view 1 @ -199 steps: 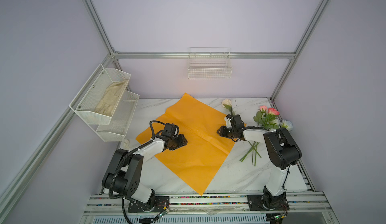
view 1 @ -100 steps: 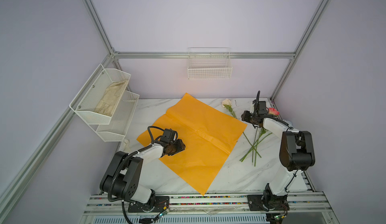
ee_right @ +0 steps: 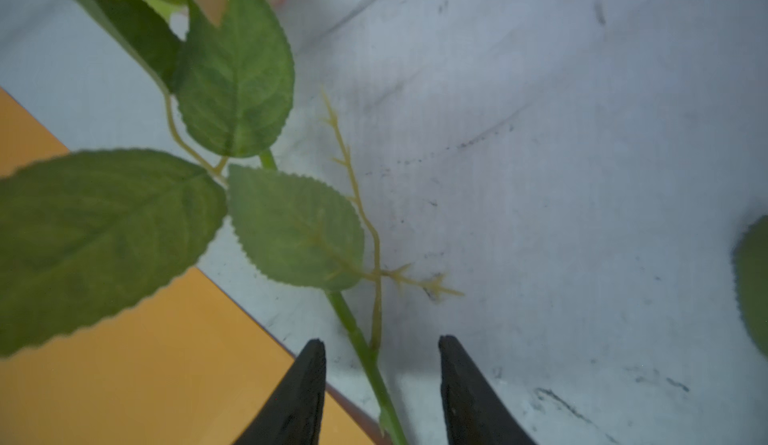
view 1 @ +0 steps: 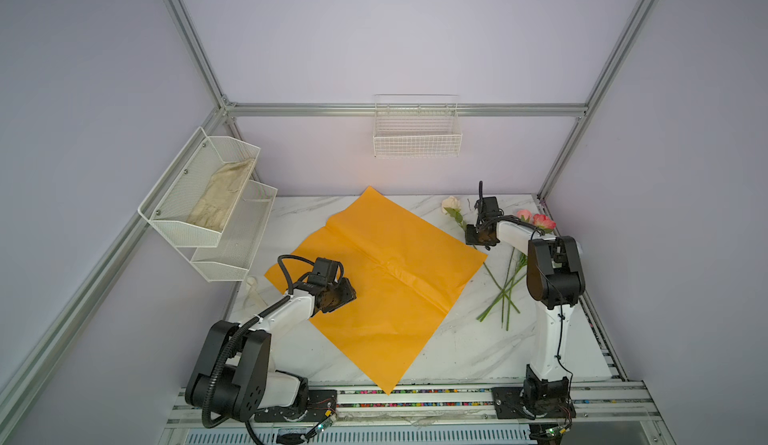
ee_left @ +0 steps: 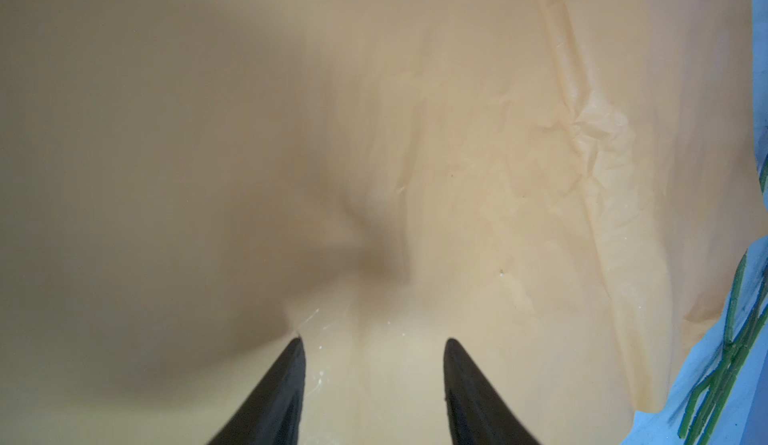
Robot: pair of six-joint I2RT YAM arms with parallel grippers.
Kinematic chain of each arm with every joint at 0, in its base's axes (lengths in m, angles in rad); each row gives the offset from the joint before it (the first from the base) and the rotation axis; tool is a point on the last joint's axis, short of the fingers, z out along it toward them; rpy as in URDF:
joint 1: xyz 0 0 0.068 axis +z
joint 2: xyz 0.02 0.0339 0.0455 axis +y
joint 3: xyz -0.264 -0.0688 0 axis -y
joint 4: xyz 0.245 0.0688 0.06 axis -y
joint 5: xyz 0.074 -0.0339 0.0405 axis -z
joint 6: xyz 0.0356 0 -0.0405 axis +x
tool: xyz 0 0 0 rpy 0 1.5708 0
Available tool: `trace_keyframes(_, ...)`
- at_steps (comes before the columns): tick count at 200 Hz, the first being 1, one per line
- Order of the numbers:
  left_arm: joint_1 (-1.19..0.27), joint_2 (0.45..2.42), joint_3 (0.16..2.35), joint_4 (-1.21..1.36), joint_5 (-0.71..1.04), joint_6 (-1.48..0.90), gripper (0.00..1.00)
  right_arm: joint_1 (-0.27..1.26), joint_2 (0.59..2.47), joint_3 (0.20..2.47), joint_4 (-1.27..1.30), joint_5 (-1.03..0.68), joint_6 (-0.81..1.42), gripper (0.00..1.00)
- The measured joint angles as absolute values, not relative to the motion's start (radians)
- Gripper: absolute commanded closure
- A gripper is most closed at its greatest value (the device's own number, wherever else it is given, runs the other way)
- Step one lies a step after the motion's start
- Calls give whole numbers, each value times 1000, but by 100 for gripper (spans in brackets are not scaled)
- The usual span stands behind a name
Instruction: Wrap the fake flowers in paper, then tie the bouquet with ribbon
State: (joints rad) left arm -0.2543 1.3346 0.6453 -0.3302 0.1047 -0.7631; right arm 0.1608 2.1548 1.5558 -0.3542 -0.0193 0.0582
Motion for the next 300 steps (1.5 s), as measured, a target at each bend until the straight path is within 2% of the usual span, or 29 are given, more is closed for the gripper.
trace_keyframes(10, -249, 1304, 636, -332, 99, -764, 47, 170, 2165, 1559, -360, -1, 48, 61)
trace_keyframes(20, -242, 1280, 631, -329, 103, -760, 46, 179, 2173, 1574, -368, 17, 47, 70)
trace_keyframes(34, -234, 1263, 630, -309, 137, -736, 44, 184, 2185, 1592, -373, 40, 41, 76)
trace_keyframes(49, -232, 1265, 630, -267, 196, -713, 42, 185, 2188, 1596, -372, 62, 36, 89)
trace_keyframes(73, -243, 1308, 633, -208, 281, -677, 40, 184, 2188, 1596, -373, 99, 27, 97)
trace_keyframes(113, -318, 1510, 751, -246, 356, -573, 39, 183, 2127, 1592, -398, 141, 7, 100)
trace_keyframes(162, -382, 1671, 919, -307, 361, -481, 39, 137, 1835, 1531, -324, 150, 53, 100)
trace_keyframes(185, -403, 1703, 926, -297, 362, -491, 38, 98, 1693, 1478, -265, 74, 112, 100)
trace_keyframes(218, -427, 1732, 936, -237, 365, -558, 39, 77, 1586, 1425, -206, -71, 217, 100)
trace_keyframes(276, -472, 1789, 975, -145, 364, -675, 39, 81, 1456, 1200, -123, -360, 431, 100)
trace_keyframes(300, -495, 1793, 976, -122, 361, -700, 36, 99, 1451, 1114, -67, -458, 516, 100)
